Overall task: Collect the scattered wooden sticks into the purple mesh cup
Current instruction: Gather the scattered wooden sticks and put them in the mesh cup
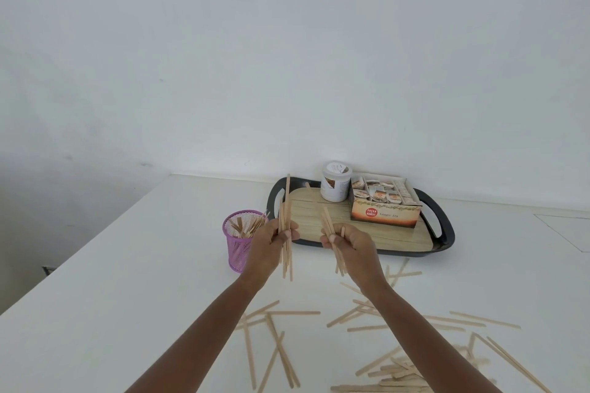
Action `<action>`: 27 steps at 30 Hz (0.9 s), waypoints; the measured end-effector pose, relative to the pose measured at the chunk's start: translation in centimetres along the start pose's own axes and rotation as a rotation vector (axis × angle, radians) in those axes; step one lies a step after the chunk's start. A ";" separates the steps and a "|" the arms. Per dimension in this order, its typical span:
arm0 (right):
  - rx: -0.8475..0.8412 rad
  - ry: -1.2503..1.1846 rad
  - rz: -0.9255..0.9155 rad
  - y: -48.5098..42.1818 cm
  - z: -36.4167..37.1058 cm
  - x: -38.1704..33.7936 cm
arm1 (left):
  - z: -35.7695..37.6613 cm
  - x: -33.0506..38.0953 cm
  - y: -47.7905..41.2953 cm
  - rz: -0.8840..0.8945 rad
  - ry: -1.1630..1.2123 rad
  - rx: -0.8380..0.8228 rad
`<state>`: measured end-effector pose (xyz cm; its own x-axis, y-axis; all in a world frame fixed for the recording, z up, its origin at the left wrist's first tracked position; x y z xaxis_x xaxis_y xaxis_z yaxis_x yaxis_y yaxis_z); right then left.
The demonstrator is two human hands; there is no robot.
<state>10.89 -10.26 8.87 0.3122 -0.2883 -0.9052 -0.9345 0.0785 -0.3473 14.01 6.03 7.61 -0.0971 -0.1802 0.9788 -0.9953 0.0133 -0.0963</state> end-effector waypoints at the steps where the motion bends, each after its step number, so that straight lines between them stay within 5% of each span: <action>1: -0.003 -0.016 0.000 -0.1 0.4 -0.2 | -0.1 0.1 0.0 -0.002 0.023 -0.006; 18: 0.059 -0.357 -0.104 -7.0 7.8 -6.0 | -7.8 8.9 -2.8 0.312 0.079 0.210; 27: 0.021 -0.301 0.003 -8.5 12.9 -3.7 | -10.0 3.9 -4.9 0.170 -0.026 0.335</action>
<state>19.91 2.43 12.02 0.3494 0.0080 -0.9369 -0.9326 0.0998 -0.3469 18.51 15.06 13.67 -0.2564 -0.2280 0.9393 -0.9080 -0.2764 -0.3150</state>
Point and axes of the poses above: each hand's wrist, its own y-axis away from the middle knuckle, its own z-axis out of the palm, x = y × z, the point moved 10 cm from there along -y, towards the middle knuckle, and after that the axes turned 7 degrees about -z, right-handed, at the moved point
